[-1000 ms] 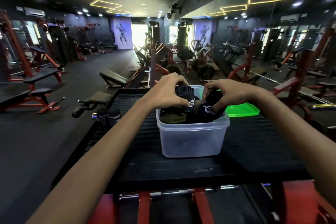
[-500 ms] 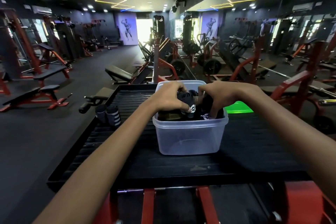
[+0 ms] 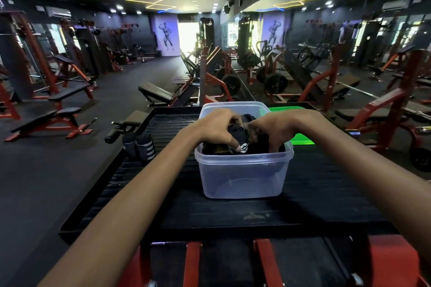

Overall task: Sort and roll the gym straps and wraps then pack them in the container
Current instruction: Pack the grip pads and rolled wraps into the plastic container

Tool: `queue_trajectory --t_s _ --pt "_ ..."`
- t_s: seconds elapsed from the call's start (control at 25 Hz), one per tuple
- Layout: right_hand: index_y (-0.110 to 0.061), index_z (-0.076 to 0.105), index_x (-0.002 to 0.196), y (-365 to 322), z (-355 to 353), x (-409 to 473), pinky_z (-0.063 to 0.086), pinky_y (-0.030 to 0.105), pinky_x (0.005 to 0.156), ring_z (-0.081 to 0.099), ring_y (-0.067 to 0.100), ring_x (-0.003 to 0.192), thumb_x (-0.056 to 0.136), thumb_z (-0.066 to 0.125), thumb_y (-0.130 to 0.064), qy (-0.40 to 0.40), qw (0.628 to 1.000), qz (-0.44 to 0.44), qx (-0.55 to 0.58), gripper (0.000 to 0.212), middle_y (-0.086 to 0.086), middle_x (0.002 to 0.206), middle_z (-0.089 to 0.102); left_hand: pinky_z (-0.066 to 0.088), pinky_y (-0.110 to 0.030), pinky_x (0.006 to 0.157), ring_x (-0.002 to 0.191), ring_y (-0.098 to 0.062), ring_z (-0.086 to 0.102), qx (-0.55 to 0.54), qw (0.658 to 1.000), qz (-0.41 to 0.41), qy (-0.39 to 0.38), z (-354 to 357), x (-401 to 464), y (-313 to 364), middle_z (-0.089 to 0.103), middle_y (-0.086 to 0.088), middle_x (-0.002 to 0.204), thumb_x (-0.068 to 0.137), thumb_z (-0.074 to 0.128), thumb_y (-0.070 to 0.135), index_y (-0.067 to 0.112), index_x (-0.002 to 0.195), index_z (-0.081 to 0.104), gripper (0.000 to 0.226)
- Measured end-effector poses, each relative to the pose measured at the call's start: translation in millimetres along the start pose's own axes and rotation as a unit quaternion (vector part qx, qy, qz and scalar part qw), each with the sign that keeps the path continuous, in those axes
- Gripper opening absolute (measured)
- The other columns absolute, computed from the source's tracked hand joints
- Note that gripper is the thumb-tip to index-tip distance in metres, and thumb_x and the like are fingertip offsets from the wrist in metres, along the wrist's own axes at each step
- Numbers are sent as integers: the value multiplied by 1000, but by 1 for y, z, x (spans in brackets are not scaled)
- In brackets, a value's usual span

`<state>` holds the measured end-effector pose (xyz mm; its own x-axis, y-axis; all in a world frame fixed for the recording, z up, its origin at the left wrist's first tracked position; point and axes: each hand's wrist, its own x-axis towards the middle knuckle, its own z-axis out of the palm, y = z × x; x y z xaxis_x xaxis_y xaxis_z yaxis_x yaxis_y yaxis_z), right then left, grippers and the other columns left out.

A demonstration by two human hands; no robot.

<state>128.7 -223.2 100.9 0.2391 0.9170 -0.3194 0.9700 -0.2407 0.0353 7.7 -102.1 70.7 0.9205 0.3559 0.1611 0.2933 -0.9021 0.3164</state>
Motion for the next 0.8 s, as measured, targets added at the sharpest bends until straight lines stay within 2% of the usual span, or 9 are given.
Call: queue_trajectory --t_s 0.12,0.2,0.32,0.44,0.56,0.68,0.8 --pt "-19 47 96 3 0 4 39 24 61 50 20 90 72 78 -8 1 1000 -7 -2 41 -8 84 49 46 -29 87 103 -16 54 7 1000 7 -14 -2 0 1 62 -1 114 64 88 28 14 114 63 58" --pt "-17 51 103 0 -2 6 42 26 66 52 20 94 71 79 -8 -6 1000 -8 -9 44 -7 89 51 47 -33 90 104 -18 55 16 1000 9 -24 -4 1 2 62 -1 114 63 88 29 14 113 63 58" --pt "-16 53 120 -3 3 13 46 28 80 55 19 99 68 85 -15 -34 999 -14 -31 61 -4 101 57 48 -31 84 100 -18 57 15 999 12 -39 -5 1 0 64 -1 109 62 89 31 15 110 64 57" --pt "-17 40 128 4 8 16 42 24 90 49 13 110 64 90 -22 -32 999 -20 9 82 -9 110 54 44 -27 74 91 -15 55 11 998 17 -52 -5 1 0 64 1 104 64 88 27 14 111 65 54" --pt "-20 32 127 9 11 16 38 13 84 44 13 118 64 90 -24 -27 999 -13 20 86 -13 117 47 48 -31 77 90 -16 55 24 997 22 -63 -4 4 6 62 0 101 64 87 23 15 109 66 50" --pt "-15 23 142 8 17 20 36 26 98 39 20 133 62 90 -33 -25 1000 -6 -11 105 0 141 43 43 -25 70 84 -11 53 28 996 18 -82 -5 7 6 59 5 95 65 87 25 18 109 67 50" --pt "-14 28 140 9 19 21 37 30 103 40 19 133 62 89 -36 -23 1000 -16 5 101 4 145 43 42 -23 65 80 -11 54 15 996 17 -88 -5 7 2 60 5 91 66 86 26 18 109 65 49"
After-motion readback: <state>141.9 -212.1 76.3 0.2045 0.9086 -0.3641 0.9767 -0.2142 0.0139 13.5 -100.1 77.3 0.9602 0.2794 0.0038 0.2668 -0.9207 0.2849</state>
